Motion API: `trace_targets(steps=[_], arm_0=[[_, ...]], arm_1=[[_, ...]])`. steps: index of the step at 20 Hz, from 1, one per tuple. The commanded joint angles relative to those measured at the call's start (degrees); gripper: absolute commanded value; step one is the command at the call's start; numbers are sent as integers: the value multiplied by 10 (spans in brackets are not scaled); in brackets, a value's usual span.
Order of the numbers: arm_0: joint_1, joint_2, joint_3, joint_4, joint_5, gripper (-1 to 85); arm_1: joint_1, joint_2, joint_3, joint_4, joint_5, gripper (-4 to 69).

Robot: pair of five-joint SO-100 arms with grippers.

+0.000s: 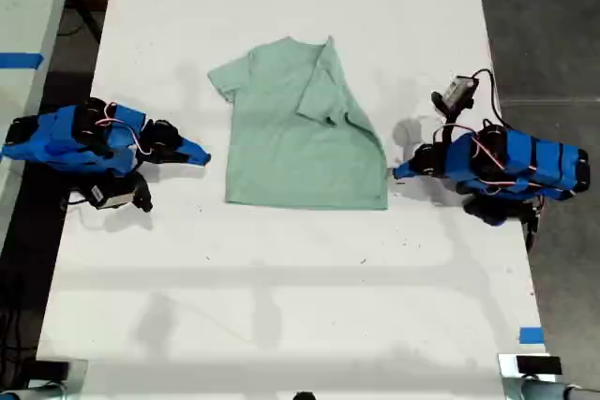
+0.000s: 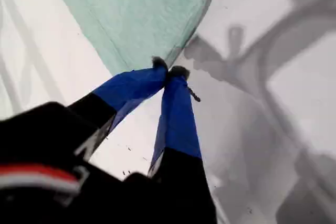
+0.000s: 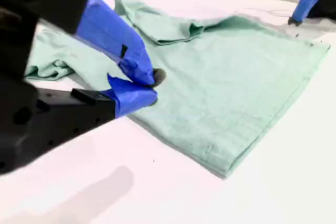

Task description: Fold t shirt

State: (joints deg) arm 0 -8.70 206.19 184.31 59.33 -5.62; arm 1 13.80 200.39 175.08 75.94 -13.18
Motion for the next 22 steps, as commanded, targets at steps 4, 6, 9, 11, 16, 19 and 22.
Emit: trace_targets(steps=[4,6,9,11,16,19,22], arm_0=[[66,3,-1,12,50,203],[66,3,-1,12,50,203],[66,3,-1,12,50,203],[66,3,-1,12,50,203],[65,3,-1,12,50,203],[43,4,4,-2,179,187],[59,4,-45,18,133,148]], arm_1=[[4,6,28,6,109,105],[4,6,28,6,109,105],[4,6,28,6,109,105],[4,6,28,6,109,105],[4,6,28,6,109,105],[4,6,28,6,109,105],[4,6,28,6,109,105]])
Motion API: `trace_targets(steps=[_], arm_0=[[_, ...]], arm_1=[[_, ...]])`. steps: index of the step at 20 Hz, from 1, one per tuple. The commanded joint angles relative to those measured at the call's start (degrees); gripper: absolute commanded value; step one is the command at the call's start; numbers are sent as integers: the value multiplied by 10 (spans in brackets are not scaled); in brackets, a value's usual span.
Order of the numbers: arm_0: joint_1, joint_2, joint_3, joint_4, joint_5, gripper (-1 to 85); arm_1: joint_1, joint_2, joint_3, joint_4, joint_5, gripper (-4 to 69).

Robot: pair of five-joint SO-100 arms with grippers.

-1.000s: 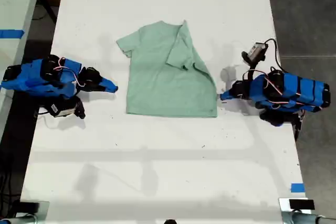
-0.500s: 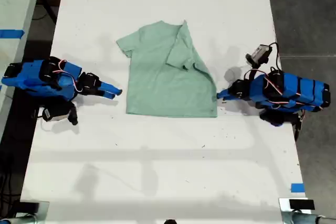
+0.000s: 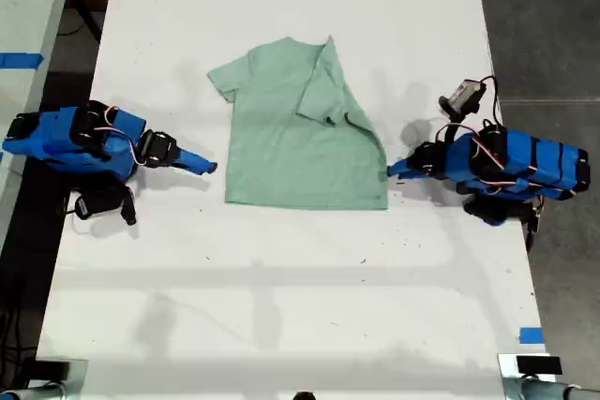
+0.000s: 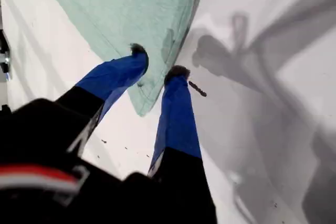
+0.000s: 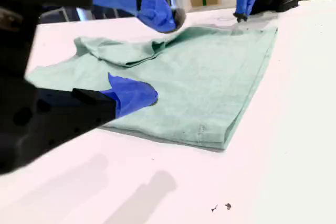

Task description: Fold t shirt

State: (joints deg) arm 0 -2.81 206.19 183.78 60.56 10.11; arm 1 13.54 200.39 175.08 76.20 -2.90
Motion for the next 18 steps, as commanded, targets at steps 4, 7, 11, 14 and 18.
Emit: trace_targets(steps=[4,7,11,14,18], arm_0=[[17,6,-125,38,-174,162],[-62,6,-83,27,-167,48],[-188,-105,-203,19,-72,-1],[-372,-531,-439,66,98,143],[-515,-826,-599,27,259,186]], arm_1=[[8,6,28,4,6,105],[8,6,28,4,6,105],[8,6,28,4,6,105],[8,6,28,4,6,105],[9,6,28,4,6,106]])
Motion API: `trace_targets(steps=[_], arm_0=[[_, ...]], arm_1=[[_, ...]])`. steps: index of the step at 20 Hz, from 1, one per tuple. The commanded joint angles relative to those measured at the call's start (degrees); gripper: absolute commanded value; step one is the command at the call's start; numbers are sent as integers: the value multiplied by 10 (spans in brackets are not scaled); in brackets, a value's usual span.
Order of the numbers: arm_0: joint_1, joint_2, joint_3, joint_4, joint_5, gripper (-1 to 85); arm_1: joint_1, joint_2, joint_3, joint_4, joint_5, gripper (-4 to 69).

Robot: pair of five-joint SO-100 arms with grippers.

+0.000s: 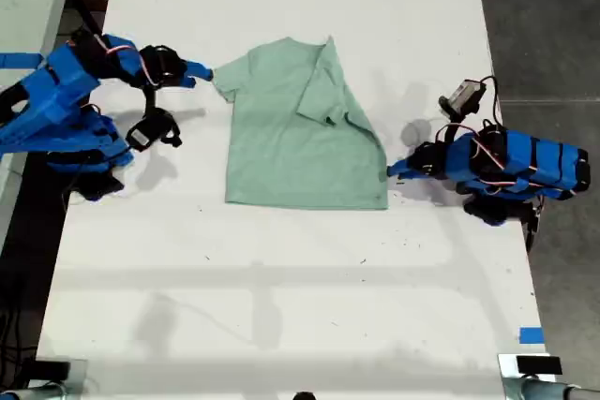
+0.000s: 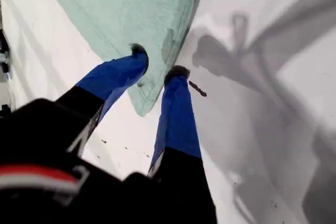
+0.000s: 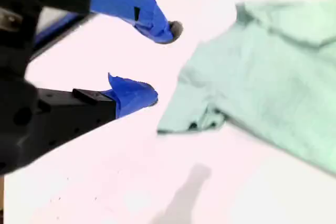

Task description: Fold t shirt

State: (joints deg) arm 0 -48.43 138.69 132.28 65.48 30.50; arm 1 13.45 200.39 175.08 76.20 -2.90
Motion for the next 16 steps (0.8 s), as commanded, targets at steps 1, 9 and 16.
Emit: trace_targets(steps=[1,9,16], arm_0=[[-71,-216,-121,-26,71,192],[-105,-480,-276,-75,87,176],[-144,-567,-337,-75,75,7]], arm_1=[[10,6,28,4,6,106],[11,6,28,4,6,106],[11,6,28,4,6,106]])
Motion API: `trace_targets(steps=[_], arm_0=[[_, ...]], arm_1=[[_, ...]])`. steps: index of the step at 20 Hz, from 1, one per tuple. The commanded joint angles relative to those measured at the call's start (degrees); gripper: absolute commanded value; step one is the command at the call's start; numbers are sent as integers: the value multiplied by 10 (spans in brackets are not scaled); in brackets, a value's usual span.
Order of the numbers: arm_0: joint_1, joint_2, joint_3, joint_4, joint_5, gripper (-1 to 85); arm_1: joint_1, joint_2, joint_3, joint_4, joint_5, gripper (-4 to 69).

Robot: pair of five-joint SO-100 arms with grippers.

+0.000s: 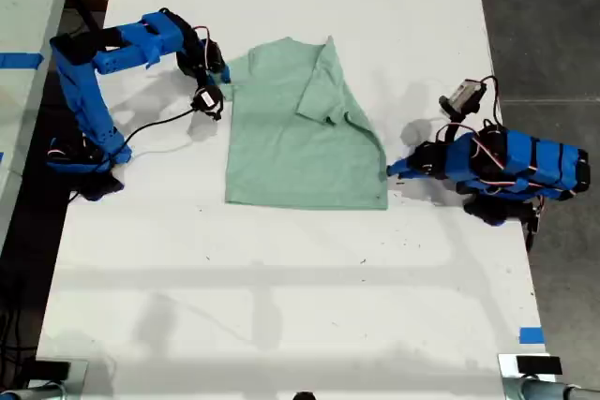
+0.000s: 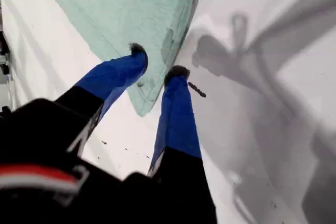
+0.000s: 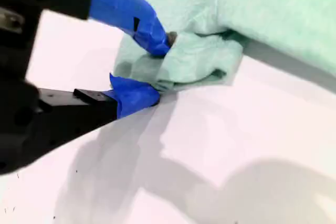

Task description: Fold t shirt

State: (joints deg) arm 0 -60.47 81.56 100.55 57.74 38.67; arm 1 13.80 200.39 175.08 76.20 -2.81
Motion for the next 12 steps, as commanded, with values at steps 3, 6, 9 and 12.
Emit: trace_targets(steps=[3,6,9,12], arm_0=[[4,54,-27,30,-20,-1],[76,121,-74,58,-50,-1],[160,92,-176,62,-73,-1],[223,14,-306,63,-78,-1]], arm_1=[[8,6,28,4,4,106],[8,6,28,4,4,106],[8,6,28,4,4,106],[8,6,28,4,4,106]])
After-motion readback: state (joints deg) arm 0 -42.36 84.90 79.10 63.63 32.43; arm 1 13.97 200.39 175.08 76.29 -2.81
